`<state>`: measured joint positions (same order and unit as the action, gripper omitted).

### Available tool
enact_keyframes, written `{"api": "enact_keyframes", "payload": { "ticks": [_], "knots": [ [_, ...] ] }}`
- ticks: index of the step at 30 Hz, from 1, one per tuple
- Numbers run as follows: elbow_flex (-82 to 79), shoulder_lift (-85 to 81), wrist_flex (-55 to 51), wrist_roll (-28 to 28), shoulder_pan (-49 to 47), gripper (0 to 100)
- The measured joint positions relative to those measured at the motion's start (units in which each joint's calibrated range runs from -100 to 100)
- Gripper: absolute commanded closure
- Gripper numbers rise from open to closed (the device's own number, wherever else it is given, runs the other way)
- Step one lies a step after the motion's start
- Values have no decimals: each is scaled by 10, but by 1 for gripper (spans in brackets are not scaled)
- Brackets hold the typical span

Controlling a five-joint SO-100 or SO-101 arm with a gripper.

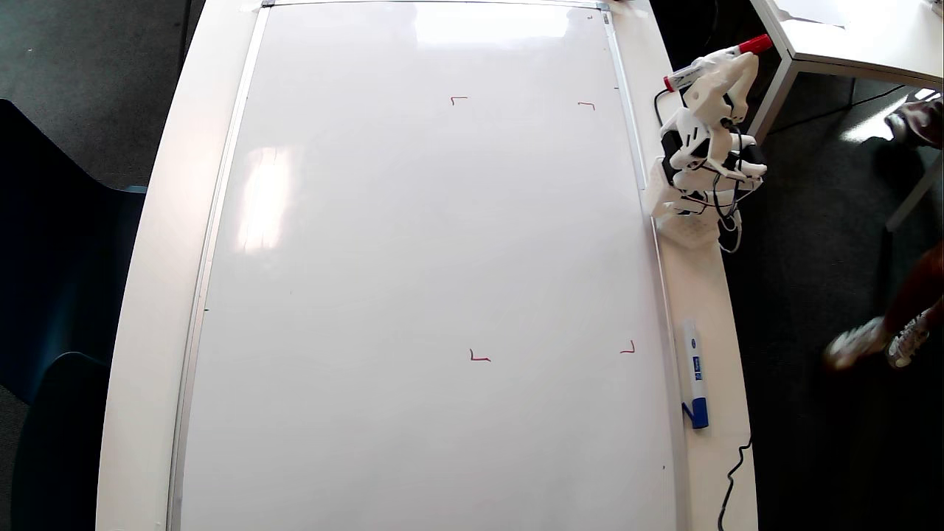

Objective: Draw on a whiteboard a robot head using a pen attached to the gripper

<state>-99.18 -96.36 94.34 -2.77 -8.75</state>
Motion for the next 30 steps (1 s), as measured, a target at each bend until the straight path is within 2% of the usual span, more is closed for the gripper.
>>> {"api": "enact_keyframes", "payload": {
  "ticks": [24, 30],
  "knots": [
    [0, 0, -1, -3, 0, 99],
    [12, 0, -122, -3, 0, 99]
  ]
}}
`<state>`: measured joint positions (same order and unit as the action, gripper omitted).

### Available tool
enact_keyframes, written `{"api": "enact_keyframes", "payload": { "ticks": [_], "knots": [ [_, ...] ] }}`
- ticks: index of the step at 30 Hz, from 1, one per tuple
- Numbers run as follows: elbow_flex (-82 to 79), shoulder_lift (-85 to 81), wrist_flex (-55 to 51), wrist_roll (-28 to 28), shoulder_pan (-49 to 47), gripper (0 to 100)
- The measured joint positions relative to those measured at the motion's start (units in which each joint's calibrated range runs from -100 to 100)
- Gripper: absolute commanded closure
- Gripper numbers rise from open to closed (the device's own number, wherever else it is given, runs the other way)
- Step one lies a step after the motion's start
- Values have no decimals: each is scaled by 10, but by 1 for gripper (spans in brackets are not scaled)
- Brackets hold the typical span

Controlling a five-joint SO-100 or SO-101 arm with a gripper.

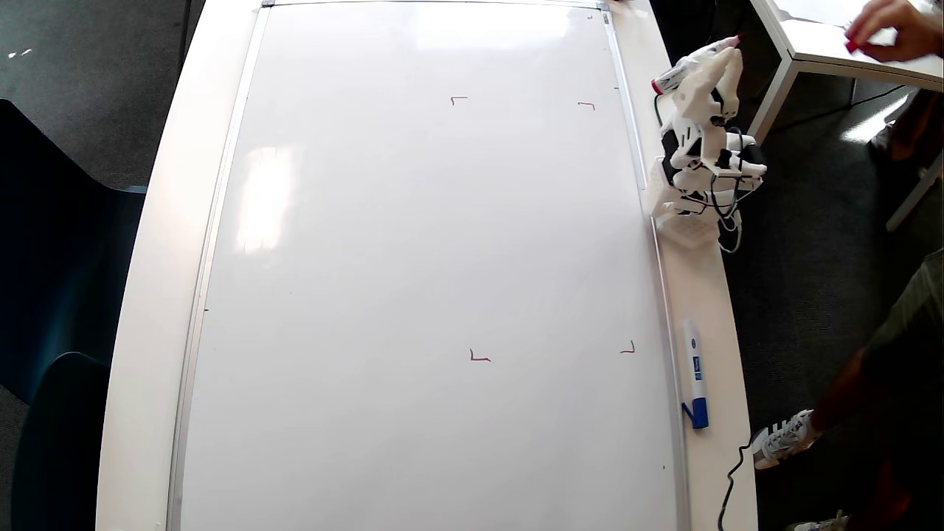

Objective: Draw on a whiteboard a robot head using a pen attached to the gripper

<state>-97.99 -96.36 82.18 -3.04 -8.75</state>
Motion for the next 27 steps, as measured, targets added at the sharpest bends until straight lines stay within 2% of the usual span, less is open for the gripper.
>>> {"api": "enact_keyframes", "payload": {
  "ticks": [2, 5, 6, 12, 16, 23, 25, 27],
  "knots": [
    [39, 0, -116, 0, 0, 99],
    [95, 2, -231, 0, -2, 99],
    [159, 2, -339, 0, -10, 99],
    [333, 14, -727, 1, -12, 99],
    [436, 125, -899, 30, -17, 99],
    [589, 355, -1053, 38, -17, 99],
    [664, 437, -1174, 38, -15, 99],
    [692, 471, -1245, 33, -14, 99]
  ]
}}
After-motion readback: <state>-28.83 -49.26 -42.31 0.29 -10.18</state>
